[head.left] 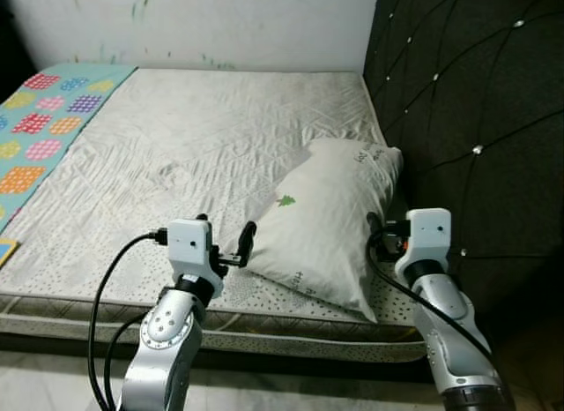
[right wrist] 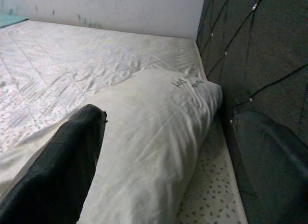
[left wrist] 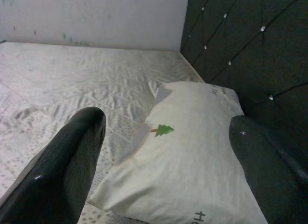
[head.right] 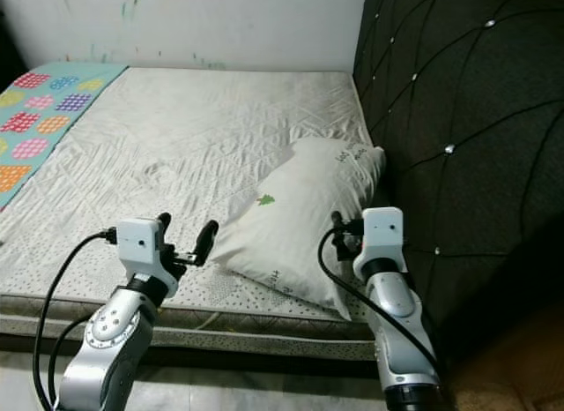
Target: Clean up the room
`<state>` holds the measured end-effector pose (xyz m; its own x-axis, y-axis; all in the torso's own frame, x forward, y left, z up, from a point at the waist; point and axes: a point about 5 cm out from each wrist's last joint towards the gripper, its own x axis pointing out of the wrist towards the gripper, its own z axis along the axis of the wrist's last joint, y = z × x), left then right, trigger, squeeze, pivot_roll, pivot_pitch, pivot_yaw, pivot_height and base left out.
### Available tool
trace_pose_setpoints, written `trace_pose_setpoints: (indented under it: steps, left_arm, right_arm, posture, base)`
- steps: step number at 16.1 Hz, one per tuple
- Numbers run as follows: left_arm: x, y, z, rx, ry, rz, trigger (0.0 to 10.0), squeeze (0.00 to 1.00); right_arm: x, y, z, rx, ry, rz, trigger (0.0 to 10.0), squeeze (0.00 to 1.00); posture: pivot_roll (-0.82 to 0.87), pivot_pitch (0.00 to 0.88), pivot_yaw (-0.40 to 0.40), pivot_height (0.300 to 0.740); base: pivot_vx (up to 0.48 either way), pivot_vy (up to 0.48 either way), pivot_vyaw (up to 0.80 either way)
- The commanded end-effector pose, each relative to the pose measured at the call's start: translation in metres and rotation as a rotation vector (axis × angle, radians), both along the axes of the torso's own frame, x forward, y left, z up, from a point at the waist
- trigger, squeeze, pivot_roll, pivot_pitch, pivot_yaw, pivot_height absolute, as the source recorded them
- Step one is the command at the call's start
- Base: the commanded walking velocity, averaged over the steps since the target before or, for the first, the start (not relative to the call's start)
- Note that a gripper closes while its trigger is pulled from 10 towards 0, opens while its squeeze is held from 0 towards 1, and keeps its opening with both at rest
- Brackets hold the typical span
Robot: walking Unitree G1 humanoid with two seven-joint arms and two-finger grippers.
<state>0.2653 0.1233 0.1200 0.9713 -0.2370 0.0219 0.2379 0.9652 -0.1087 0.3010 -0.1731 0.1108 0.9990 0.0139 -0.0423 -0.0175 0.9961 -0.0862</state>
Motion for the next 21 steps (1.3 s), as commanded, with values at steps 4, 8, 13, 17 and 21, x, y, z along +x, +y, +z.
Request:
trace_pose_setpoints:
  steps: [4, 8, 13, 17, 21]
  left_arm:
    - [0.0012, 0.003, 0.0035, 0.004, -0.022, 0.0, 10.0, 0.0]
    - [0.0021, 0.0022, 0.0011, 0.011, -0.001, 0.006, 10.0, 0.0]
    - [0.003, 0.0015, -0.0011, 0.014, 0.005, 0.015, 10.0, 0.0]
    - [0.0021, 0.0033, -0.0015, 0.007, 0.011, 0.038, 10.0, 0.0]
    - [0.0002, 0.0042, -0.0015, 0.0, 0.018, 0.05, 10.0, 0.0]
  right_arm:
    - [0.0001, 0.0008, 0.0053, -0.002, -0.025, 0.004, 10.0, 0.0]
    - [0.0007, 0.0004, 0.0058, -0.009, -0.028, 0.006, 10.0, 0.0]
    - [0.0003, -0.001, 0.0039, -0.012, -0.024, 0.003, 10.0, 0.0]
    - [-0.0003, -0.002, 0.003, 0.0, -0.014, 0.004, 10.0, 0.0]
    - [-0.0014, 0.0015, 0.0019, -0.002, -0.015, 0.018, 10.0, 0.0]
  posture:
    - [-0.09, 0.072, 0.009, 0.74]
    - [-0.09, 0.068, 0.008, 0.74]
    - [-0.09, 0.059, 0.011, 0.74]
    - [-0.08, 0.072, 0.004, 0.74]
    - [-0.08, 0.084, 0.0, 0.74]
  base:
    - [0.302, 0.0, -0.12]
    - [0.154, 0.0, 0.0]
    - [0.0, 0.0, 0.0]
    - [0.0, 0.0, -0.33]
    - [0.0, 0.0, -0.2]
